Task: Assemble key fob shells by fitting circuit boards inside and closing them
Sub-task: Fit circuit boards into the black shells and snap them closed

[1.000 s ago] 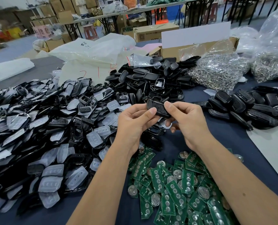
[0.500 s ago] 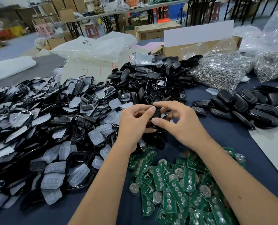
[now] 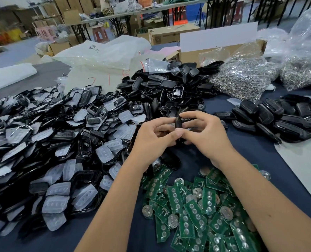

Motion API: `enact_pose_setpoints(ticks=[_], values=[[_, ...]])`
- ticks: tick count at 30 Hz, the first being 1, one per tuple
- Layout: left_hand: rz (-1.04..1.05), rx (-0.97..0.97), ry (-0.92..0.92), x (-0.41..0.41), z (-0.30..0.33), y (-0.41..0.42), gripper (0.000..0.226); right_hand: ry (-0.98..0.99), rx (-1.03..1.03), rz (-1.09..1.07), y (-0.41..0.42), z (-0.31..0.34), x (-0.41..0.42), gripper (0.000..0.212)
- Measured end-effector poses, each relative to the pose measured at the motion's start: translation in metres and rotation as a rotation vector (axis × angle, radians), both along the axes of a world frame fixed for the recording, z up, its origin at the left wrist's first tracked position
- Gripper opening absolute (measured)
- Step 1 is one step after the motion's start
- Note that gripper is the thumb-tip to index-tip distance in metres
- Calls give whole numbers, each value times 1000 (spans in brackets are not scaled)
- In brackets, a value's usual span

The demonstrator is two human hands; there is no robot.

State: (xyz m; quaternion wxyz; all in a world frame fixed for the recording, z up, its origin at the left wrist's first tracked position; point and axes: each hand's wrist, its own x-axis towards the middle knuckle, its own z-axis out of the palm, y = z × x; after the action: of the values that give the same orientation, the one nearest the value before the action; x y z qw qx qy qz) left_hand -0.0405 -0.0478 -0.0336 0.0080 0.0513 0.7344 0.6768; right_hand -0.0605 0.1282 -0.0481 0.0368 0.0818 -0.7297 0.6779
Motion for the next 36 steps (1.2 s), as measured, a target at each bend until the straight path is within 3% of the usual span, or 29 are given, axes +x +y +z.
enact_pose_setpoints(ticks=[6, 14, 20, 32, 36], values=[[-10, 28, -6, -1, 0, -5, 42, -130, -227, 115, 4, 7, 0, 43], [-37, 312, -104, 0, 6, -5, 25, -247, -493, 149, 8, 10, -4, 50], [111, 391, -122, -1, 10, -3, 10, -298, -657, 246, 10, 11, -4, 54], [188, 435, -164, -1, 15, -5, 15, -292, -635, 281, 8, 11, -4, 47], [191, 335, -116, -1, 14, -5, 33, -287, -615, 299, 9, 8, -4, 49]])
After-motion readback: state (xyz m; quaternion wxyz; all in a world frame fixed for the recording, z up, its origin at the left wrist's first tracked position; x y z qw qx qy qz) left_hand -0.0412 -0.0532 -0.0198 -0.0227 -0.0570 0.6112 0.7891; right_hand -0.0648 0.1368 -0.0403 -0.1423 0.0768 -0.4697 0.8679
